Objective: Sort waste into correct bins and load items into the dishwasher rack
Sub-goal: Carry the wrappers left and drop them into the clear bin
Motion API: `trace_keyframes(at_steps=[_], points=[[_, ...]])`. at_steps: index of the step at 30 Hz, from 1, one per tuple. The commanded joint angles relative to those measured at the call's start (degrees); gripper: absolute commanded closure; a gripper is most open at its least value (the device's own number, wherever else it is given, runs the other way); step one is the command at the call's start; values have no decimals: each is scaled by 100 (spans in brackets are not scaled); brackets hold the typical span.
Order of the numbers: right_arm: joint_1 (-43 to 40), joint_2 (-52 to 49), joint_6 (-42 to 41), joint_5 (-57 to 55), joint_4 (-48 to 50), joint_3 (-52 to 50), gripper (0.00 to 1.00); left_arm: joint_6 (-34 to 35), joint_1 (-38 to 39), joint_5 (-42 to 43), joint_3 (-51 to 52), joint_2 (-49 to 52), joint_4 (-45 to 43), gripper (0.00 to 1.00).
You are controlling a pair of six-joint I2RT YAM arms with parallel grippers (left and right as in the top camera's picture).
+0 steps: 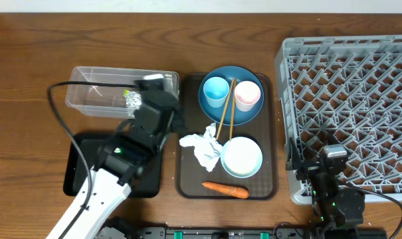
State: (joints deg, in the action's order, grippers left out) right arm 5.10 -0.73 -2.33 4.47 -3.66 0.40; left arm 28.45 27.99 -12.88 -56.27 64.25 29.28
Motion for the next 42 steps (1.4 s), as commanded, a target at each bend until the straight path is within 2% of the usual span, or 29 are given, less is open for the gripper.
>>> trace_keyframes(at_steps=[1, 8, 13, 19, 29, 30, 33, 37, 42], points=[[55, 9, 26, 2, -24, -9, 1, -79, -363, -437, 0, 136, 2, 94], [55, 9, 24, 2, -24, -9, 1, -98, -1180, -417, 0, 942, -168, 93], [55, 9, 26, 2, -24, -9, 1, -295, -1753, -417, 0, 1565, -614, 94], [55, 9, 26, 2, -24, -9, 1, -295, -2365, -413, 0, 1895, -1012, 94], [55, 9, 24, 2, -24, -9, 1, -295, -2621, -413, 0, 2509, -1397, 89], [55, 9, 24, 2, -24, -9, 1, -293, -2621, -413, 0, 2524, -1397, 87], [55, 9, 26, 2, -24, -9, 1, -295, -2621, -415, -2, 2472, -1401, 52], [55, 9, 24, 2, -24, -9, 1, -293, -2618, -382, -39, 2149, -1397, 43], [55, 9, 24, 2, -24, -9, 1, -293, -2614, 870, -57, 1226, -1246, 38]])
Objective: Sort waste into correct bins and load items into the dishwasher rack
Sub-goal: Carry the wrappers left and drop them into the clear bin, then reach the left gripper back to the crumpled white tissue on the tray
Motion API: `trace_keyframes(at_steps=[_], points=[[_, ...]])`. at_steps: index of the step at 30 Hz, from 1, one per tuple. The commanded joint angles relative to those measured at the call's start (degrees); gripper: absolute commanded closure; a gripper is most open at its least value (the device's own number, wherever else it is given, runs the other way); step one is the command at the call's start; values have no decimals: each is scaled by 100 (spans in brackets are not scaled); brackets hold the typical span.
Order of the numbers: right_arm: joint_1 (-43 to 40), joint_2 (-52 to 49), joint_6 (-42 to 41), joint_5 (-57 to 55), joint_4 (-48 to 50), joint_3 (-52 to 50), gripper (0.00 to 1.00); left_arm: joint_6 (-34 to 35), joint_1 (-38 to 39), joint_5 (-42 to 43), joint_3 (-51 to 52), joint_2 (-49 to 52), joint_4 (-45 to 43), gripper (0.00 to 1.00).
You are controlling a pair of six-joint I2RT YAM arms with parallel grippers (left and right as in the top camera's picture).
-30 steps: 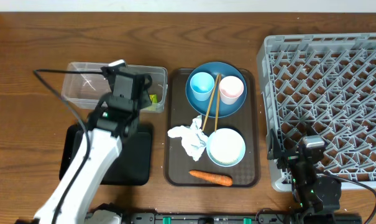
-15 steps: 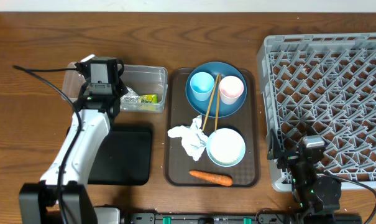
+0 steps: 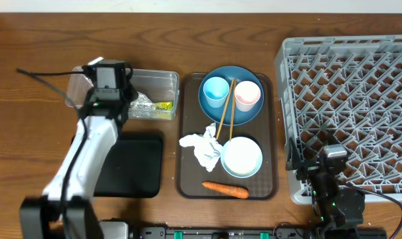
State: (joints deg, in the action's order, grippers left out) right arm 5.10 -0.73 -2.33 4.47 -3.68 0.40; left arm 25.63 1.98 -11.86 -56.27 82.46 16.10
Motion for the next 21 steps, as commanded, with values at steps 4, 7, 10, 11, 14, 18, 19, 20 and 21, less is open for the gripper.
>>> trace_keyframes(at_steps=[4, 7, 10, 11, 14, 18, 19, 20, 21], points=[[55, 9, 26, 2, -22, -9, 1, 17, 57, 2282, -57, -1445, 702, 38], [55, 9, 26, 2, -22, -9, 1, 164, 297, 3053, -55, -1952, 1602, 37], [55, 9, 24, 2, -22, -9, 1, 162, 750, 3134, -52, -2223, 2588, 33], [55, 9, 24, 2, -22, -9, 1, 162, 911, 3134, -48, -2256, 2850, 32], [55, 9, 26, 2, -22, -9, 1, 162, 1438, 3130, 31, -2249, 3279, 30], [55, 9, 26, 2, -22, -9, 1, 162, 2085, 2717, 101, -2087, 3283, 31], [55, 9, 24, 2, -22, -9, 1, 164, 2234, 2522, 101, -2020, 3263, 30], [55, 9, 24, 2, -22, -9, 1, 162, 2365, 2347, 101, -1947, 3237, 31], [55, 9, 24, 2, -22, -9, 1, 162, 2483, 2190, 101, -1867, 3195, 31]])
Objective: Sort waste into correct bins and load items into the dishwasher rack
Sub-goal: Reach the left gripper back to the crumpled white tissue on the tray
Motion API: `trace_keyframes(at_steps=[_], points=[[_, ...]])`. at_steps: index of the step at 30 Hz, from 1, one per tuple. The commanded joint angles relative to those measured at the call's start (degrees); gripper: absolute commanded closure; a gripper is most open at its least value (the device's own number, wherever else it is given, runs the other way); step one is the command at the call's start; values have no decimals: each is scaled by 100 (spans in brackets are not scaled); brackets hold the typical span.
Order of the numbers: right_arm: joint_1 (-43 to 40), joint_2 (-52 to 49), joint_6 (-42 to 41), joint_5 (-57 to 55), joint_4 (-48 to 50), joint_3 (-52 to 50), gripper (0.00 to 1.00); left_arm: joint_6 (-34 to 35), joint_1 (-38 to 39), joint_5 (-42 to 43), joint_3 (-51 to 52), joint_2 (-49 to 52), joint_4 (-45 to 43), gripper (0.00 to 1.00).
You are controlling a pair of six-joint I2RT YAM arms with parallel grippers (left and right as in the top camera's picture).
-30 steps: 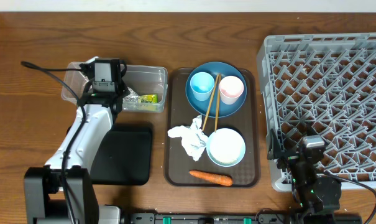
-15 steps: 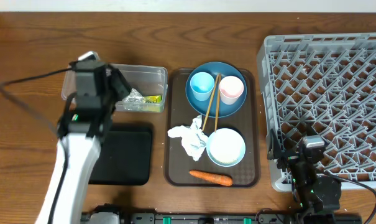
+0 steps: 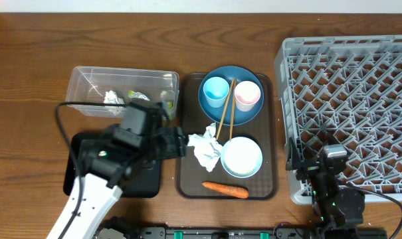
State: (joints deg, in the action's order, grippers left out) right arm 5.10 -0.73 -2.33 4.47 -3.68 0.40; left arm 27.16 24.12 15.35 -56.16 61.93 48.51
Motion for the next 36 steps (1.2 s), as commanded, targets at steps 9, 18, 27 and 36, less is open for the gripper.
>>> trace_keyframes(at_steps=[9, 18, 27, 36], points=[[55, 9, 26, 2, -22, -9, 1, 9, 708, -883, 90, 1226, -555, 30], [55, 9, 24, 2, -22, -9, 1, 9, 710, -881, 90, 2284, -1082, 30], [55, -2, 24, 2, -22, -9, 1, 9, 710, -879, 90, 2981, -1355, 29], [55, -2, 26, 2, -22, -9, 1, 11, 721, -876, 92, 3346, -1502, 30]])
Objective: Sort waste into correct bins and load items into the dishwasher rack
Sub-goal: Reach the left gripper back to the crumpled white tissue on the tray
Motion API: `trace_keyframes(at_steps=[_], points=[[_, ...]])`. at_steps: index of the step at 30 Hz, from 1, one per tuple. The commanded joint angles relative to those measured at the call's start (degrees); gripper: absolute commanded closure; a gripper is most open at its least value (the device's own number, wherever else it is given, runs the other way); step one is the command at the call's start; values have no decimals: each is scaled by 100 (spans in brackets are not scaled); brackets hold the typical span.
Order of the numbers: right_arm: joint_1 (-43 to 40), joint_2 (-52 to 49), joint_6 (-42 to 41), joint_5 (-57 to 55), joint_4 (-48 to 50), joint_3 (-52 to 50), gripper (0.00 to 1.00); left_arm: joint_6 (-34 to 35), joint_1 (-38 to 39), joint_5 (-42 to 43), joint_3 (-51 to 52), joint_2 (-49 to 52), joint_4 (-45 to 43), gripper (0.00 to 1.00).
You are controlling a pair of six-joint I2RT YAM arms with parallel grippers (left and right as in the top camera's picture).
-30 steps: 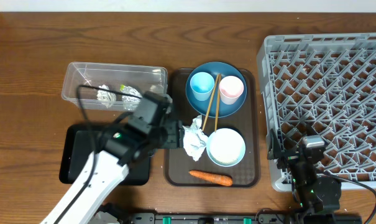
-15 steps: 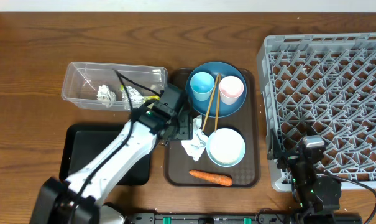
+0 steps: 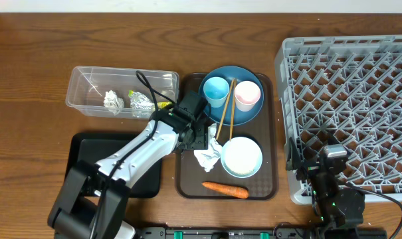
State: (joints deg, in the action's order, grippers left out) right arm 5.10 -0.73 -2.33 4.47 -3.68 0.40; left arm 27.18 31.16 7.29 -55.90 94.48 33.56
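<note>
My left gripper (image 3: pixel 198 138) is down on the brown tray (image 3: pixel 187 186), open over the upper part of a crumpled white napkin (image 3: pixel 204 158). On the same tray lie a carrot (image 3: pixel 225 190) and a white bowl (image 3: pixel 242 157). A blue plate (image 3: pixel 210 109) at the tray's back carries a blue cup (image 3: pixel 215 89), a pink cup (image 3: pixel 247 95) and chopsticks (image 3: pixel 228 109). The grey dishwasher rack (image 3: pixel 350 99) fills the right side. My right gripper (image 3: pixel 328 169) rests at the rack's front edge; its fingers are too small to read.
A clear bin (image 3: pixel 88 83) at the back left holds a white wad (image 3: pixel 111 101), a foil ball (image 3: pixel 142 101) and a yellow-green scrap. A black bin (image 3: pixel 88 149) sits in front of it, partly under my left arm.
My left gripper has moved right, from the tray's left edge beside the napkin to directly over the napkin's top. The right arm has not moved.
First my left gripper was over the clear bin's right end, by a foil ball. Then it was at the bin's left end. After that it was at the tray's left edge with waste lying in the bin, and now it is on the napkin.
</note>
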Motion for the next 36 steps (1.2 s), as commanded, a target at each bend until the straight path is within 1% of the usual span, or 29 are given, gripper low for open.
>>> trace_keyframes(at_steps=[1, 2, 5, 18, 20, 21, 22, 23, 26, 27, 28, 29, 30, 31, 36], points=[[55, -2, 26, 2, -22, -9, 1, 7, 22, -70, 66, 92, -7, 31], [55, -2, 24, 2, -22, -9, 1, 7, 33, -70, 66, 96, -7, 34], [55, -2, 24, 2, -22, -9, 1, 9, 61, -70, 66, 96, -22, 35], [55, -2, 24, 2, -22, -9, 1, 9, 544, -94, 68, 101, -219, 35], [55, -2, 24, 2, -22, -9, 1, 9, 549, -177, 76, 101, -219, 40], [55, -2, 26, 2, -22, -9, 1, 11, 546, -227, 92, 101, -223, 45], [55, -2, 24, 2, -22, -9, 1, 11, 546, -271, 105, 101, -223, 52], [55, -2, 26, 2, -22, -9, 1, 11, 546, -306, 125, 101, -227, 56], [55, -2, 26, 2, -22, -9, 1, 9, 546, -330, 175, 101, -223, 65], [55, -2, 24, 2, -22, -9, 1, 9, 546, -330, 186, 101, -223, 69], [55, -2, 24, 2, -22, -9, 1, 9, 546, -330, 190, 101, -221, 78], [55, -2, 24, 2, -22, -9, 1, 9, 546, -330, 190, 101, -223, 81], [55, -2, 24, 2, -22, -9, 1, 11, 546, -328, 190, 101, -225, 90], [55, -2, 26, 2, -22, -9, 1, 11, 546, -328, 190, 101, -229, 94], [55, -2, 24, 2, -22, -9, 1, 9, 540, -330, 188, 70, -223, 94]])
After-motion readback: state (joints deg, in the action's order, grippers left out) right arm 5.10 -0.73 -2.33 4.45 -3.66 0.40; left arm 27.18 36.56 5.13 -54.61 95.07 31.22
